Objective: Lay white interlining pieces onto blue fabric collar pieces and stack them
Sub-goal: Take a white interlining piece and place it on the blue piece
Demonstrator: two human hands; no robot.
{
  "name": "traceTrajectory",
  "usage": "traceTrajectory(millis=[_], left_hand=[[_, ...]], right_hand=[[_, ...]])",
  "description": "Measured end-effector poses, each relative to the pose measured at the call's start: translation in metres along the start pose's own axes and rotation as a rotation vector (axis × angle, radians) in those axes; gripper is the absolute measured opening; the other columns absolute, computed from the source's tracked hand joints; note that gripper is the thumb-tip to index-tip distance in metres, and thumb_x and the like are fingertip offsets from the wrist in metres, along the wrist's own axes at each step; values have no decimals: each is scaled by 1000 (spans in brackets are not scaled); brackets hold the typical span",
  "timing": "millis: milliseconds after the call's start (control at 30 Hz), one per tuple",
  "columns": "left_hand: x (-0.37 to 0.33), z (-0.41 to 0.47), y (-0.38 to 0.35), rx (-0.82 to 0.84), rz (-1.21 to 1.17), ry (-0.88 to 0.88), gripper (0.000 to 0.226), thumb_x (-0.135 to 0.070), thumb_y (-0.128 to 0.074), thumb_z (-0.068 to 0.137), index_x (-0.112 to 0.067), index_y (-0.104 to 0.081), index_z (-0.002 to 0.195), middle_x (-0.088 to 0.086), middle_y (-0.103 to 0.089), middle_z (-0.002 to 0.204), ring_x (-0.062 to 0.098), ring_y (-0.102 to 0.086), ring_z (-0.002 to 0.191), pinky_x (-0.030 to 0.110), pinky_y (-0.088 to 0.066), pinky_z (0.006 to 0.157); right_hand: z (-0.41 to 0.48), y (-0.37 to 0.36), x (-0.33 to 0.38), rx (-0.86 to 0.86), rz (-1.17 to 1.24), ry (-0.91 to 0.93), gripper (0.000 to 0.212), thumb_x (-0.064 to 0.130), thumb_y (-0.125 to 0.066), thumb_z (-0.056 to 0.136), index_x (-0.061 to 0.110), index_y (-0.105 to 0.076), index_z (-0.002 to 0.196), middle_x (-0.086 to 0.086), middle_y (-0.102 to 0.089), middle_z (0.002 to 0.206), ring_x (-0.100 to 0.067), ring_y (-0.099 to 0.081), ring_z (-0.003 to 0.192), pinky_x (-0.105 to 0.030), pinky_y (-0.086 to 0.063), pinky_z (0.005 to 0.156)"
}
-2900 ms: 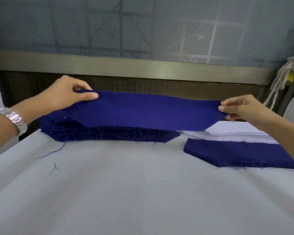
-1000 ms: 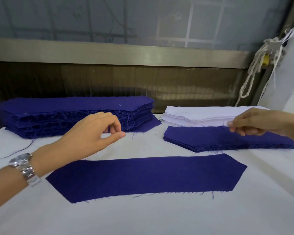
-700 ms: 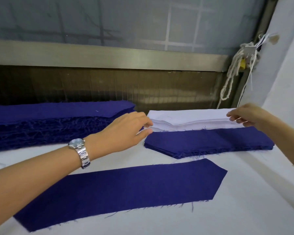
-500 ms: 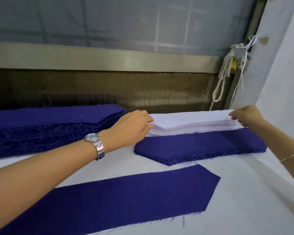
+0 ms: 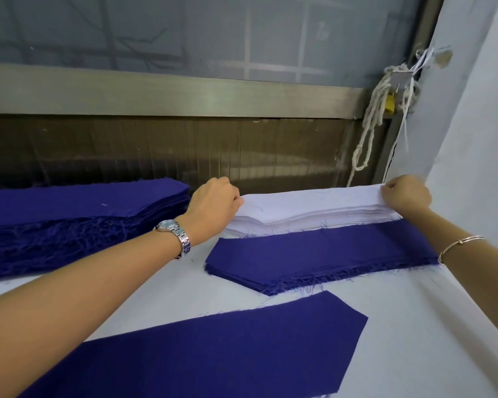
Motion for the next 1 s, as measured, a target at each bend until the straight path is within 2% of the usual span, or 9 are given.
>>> traceTrajectory(millis=[167,367,533,667,700,767,867,1000], left_hand=[[6,9,-4,27,-45,26,27,-29,-61,98,-8,-75,91,6,-68,93,19,-64,80,29,-49,68],[8,12,-8,6,-71,44,26,-32,-62,97,-9,-74,91,3,-64,92,17,-61,76,29,-47,68],[11,13,-10,6,-98,36,25,-31,-64,96,-9,-74,89,1,-61,88,16,-59,75,29,-45,66],[10,15,-11,25,-115,18,22,-29,-64,96,-10,-72,90,2,-63,87,15,-59,74,28,-46,67],[10,15,-12,31,-111,12,22,-30,-64,96,-10,-72,89,3,-63,87,15,-59,74,27,-46,67],[10,16,-12,46,-108,7,23,-30,-64,96,-10,-72,88,4,-64,87,15,-59,73,28,-47,67],[11,17,-12,61,-105,12,22,-31,-64,95,-11,-71,88,4,-64,87,14,-59,73,27,-46,67],[11,17,-14,91,-108,23,21,-31,-64,96,-11,-70,92,5,-64,91,17,-61,78,31,-52,72]], right_hand=[[6,0,-4,-29,-56,-43,31,24,-59,99,-4,-68,110,-29,-64,117,-46,-61,108,-44,-48,90],[8,0,-2,-47,-62,-31,28,20,-61,97,-5,-69,105,-30,-65,111,-46,-62,103,-43,-48,85],[6,4,3,-58,-19,23,20,8,-56,92,-5,-70,85,-29,-65,92,-42,-53,80,-37,-43,73],[-3,10,13,-71,19,102,11,17,-65,88,10,-72,91,-24,-64,111,-44,-53,109,-44,-48,90],[-4,10,15,-59,40,120,8,19,-65,87,13,-68,84,-22,-66,106,-43,-55,105,-42,-48,86],[-3,7,15,-30,102,135,19,21,-64,88,14,-57,71,-18,-67,91,-38,-56,87,-36,-43,75],[-1,7,14,-9,178,131,20,23,-63,87,14,-52,73,-10,-61,79,-33,-53,80,-34,-38,71],[3,7,15,20,266,145,22,13,-62,84,14,-46,69,-4,-51,69,-30,-50,74,-34,-36,68]])
Point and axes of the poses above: each hand's wrist, its own z-axis towards the middle knuckle, its own y-axis out of the back of the hand, x = y × z, the point moved 10 cm from there along z, towards the middle knuckle
